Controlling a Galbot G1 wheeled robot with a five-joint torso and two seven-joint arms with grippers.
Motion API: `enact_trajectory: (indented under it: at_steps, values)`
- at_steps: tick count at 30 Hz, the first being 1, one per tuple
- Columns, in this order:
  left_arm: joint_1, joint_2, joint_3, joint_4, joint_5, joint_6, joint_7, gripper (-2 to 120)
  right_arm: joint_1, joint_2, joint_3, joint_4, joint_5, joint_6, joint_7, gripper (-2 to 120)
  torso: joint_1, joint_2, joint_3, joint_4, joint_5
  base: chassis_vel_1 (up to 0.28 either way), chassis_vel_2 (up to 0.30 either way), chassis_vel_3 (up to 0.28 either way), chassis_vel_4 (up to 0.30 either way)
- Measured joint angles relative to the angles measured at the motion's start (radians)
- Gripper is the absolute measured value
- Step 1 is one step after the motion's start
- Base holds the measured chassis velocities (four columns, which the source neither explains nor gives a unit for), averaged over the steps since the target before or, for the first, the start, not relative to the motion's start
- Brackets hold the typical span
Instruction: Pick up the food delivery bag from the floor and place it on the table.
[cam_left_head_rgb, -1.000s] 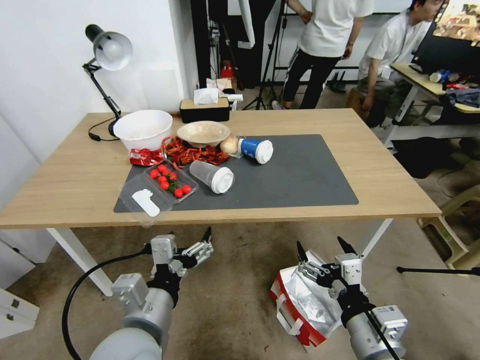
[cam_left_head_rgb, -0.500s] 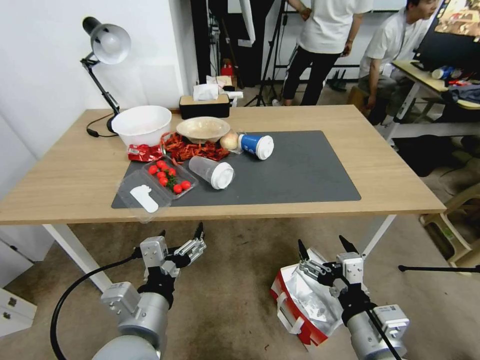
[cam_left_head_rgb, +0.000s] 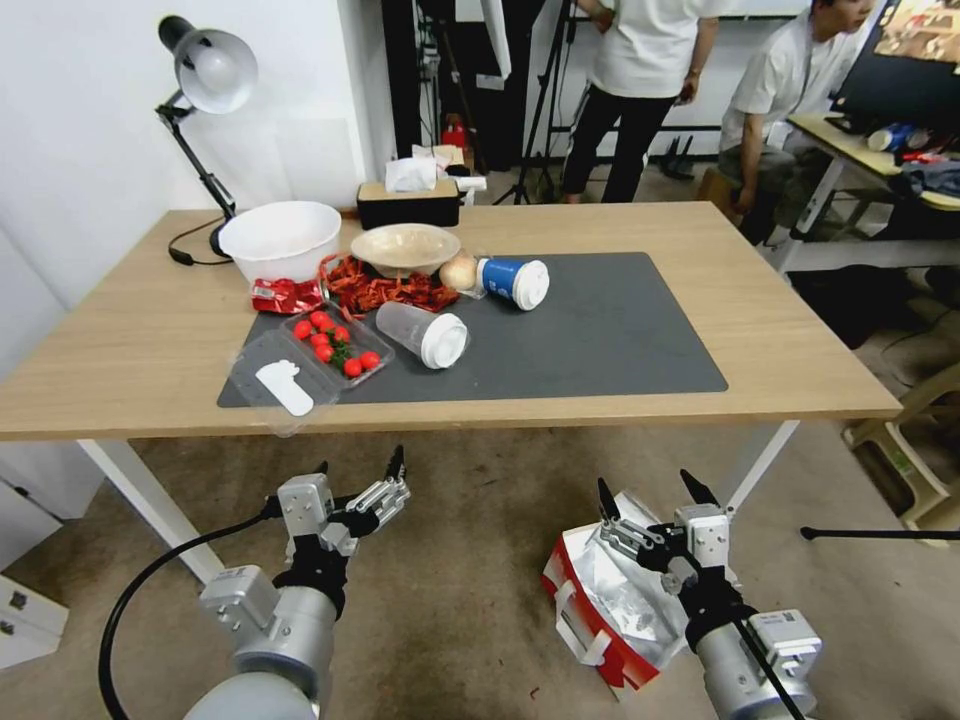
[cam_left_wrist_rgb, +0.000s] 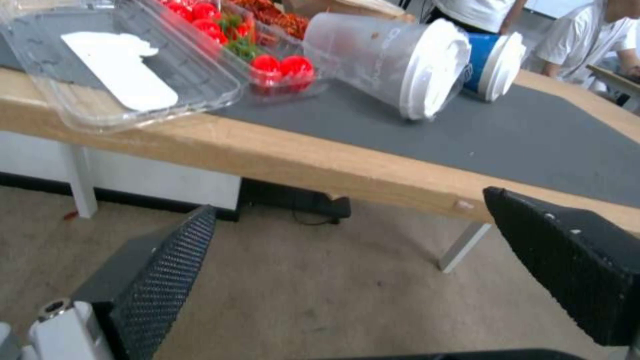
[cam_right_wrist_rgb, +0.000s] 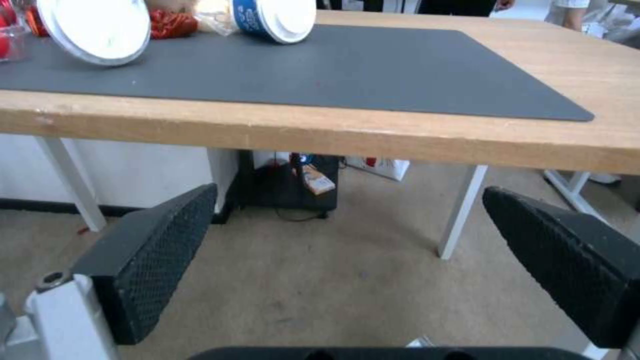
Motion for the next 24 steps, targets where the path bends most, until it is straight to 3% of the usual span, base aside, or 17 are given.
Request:
enact_trajectory:
  at_steps: [15, 24]
  values:
    - [-0.009, 0.010, -0.010, 0.028, 0.024, -0.016, 0.001, 100, 0.007, 0.000, 0.017, -0.011, 0.027, 0.016, -0.027, 100, -0.029, -0.069, -0.040, 0.0000, -0.0001, 0.000, 0.000, 0.000, 0.000]
    - [-0.011, 0.010, -0.015, 0.060, 0.093, -0.039, -0.001, 100, 0.017, 0.000, 0.040, -0.047, 0.061, 0.071, -0.076, 100, -0.050, -0.116, -0.067, 0.0000, 0.0000, 0.000, 0.000, 0.000, 0.000]
